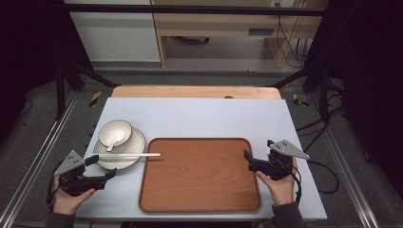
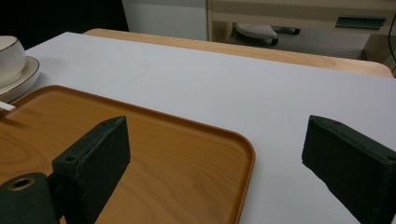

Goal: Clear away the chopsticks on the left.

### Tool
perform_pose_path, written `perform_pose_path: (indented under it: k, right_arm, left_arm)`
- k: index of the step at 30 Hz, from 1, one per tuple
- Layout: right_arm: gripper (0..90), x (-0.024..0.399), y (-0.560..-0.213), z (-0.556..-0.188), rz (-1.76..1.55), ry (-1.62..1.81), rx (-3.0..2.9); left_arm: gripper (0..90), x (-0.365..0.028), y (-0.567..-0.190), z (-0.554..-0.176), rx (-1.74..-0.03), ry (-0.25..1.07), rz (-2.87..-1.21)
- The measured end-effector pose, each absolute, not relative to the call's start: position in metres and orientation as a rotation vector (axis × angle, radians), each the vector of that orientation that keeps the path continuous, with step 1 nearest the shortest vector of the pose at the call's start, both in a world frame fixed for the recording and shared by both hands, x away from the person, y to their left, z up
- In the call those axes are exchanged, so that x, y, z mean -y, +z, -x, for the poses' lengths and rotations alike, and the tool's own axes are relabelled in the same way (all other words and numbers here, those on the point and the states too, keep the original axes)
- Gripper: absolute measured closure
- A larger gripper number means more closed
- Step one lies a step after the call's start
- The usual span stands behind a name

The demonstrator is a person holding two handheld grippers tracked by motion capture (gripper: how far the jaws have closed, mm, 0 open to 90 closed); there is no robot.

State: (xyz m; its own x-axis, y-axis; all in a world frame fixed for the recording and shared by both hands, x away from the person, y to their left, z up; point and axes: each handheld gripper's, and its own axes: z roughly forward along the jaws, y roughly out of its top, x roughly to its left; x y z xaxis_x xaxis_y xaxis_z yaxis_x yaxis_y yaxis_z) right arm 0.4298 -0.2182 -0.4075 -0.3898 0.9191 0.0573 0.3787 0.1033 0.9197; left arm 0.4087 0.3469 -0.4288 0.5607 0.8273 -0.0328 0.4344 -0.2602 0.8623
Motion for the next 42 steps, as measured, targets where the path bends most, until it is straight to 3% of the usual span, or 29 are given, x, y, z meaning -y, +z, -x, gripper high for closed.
perform_pose_path:
  k: [27, 42]
  right_arm:
    - [8.2, 0.209, -0.412, -0.434, -1.268, 1.233, -1.886]
    - [8.2, 0.21, -0.411, -0.433, -1.264, 1.24, -1.882]
  left_arm:
    - [38.6, -0.359, -0.453, -0.45, -1.01, 0.609, -2.021]
    - [46.5, -0.356, -0.456, -0.454, -1.019, 0.63, -2.06]
